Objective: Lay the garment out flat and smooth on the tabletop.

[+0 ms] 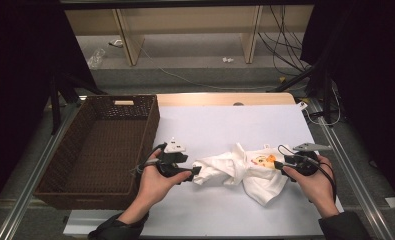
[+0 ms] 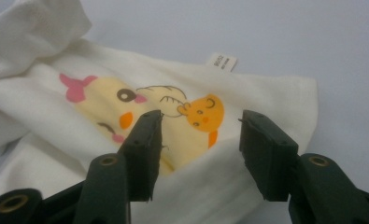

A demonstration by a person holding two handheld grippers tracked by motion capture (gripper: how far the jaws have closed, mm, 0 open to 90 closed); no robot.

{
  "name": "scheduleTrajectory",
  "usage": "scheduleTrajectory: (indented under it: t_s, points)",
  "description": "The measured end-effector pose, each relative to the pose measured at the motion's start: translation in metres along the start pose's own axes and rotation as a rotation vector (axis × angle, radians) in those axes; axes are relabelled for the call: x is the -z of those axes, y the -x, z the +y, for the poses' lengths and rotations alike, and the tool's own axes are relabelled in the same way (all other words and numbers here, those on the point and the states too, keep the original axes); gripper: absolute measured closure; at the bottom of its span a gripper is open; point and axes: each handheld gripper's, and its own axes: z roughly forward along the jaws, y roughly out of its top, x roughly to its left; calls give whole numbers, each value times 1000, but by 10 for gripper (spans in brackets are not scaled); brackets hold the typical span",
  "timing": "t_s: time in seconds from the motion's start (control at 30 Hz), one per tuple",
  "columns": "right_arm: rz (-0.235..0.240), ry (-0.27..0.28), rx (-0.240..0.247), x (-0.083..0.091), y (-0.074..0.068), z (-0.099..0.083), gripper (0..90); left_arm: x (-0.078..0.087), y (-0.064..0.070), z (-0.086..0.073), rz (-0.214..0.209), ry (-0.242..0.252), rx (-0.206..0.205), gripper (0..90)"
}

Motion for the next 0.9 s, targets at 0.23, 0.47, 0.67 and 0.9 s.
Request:
scheduleTrajectory:
  t_s: [0.23, 0.47, 0.67, 0.9]
  points:
    - [8, -79, 63, -25, 1, 9, 411, -22, 8, -9, -60, -88, -20, 352]
    - [10, -127, 97, -40, 5, 11, 412, -40, 9, -12, -50, -119, -56, 422]
    - [1, -132, 106, -38, 1, 10, 560, -51, 11, -10, -15, -136, -109, 589]
    - [44, -166, 90, -33, -2, 9, 847, -57, 9, -2, -2, -139, -92, 817]
